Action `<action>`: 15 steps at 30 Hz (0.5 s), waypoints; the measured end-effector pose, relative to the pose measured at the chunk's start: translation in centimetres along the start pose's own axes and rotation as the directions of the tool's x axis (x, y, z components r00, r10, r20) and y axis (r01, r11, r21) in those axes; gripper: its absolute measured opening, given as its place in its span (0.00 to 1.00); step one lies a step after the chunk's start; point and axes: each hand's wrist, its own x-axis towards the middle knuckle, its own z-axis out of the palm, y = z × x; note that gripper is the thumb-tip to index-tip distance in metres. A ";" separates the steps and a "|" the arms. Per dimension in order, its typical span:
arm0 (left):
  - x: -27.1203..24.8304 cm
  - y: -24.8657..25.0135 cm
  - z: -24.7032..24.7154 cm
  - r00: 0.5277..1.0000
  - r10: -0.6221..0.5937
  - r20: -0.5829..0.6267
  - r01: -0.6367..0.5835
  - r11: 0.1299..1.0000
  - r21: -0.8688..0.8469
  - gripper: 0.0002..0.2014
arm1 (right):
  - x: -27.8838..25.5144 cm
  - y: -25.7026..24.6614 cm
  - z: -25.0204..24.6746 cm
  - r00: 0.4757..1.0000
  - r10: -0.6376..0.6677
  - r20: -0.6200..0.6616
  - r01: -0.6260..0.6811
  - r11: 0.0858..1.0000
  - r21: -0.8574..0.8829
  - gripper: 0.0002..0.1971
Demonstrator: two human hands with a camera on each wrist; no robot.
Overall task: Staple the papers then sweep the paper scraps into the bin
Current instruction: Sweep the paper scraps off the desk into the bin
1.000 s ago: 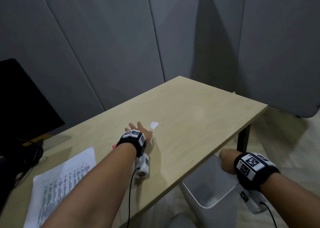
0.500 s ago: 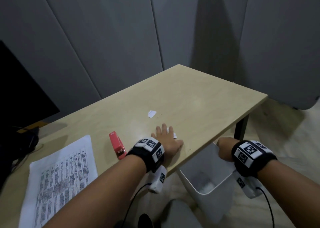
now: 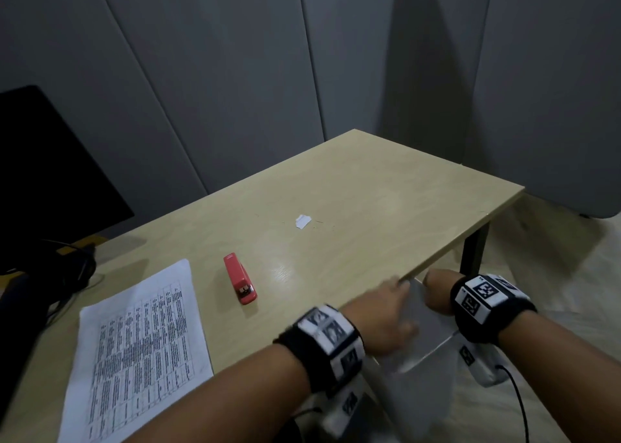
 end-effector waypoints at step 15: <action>9.1 -25.8 -10.9 0.609 -0.755 -0.242 0.781 0.624 0.020 0.45 | 0.9 1.9 0.5 1.000 0.004 -0.006 -0.004 0.993 0.115 0.13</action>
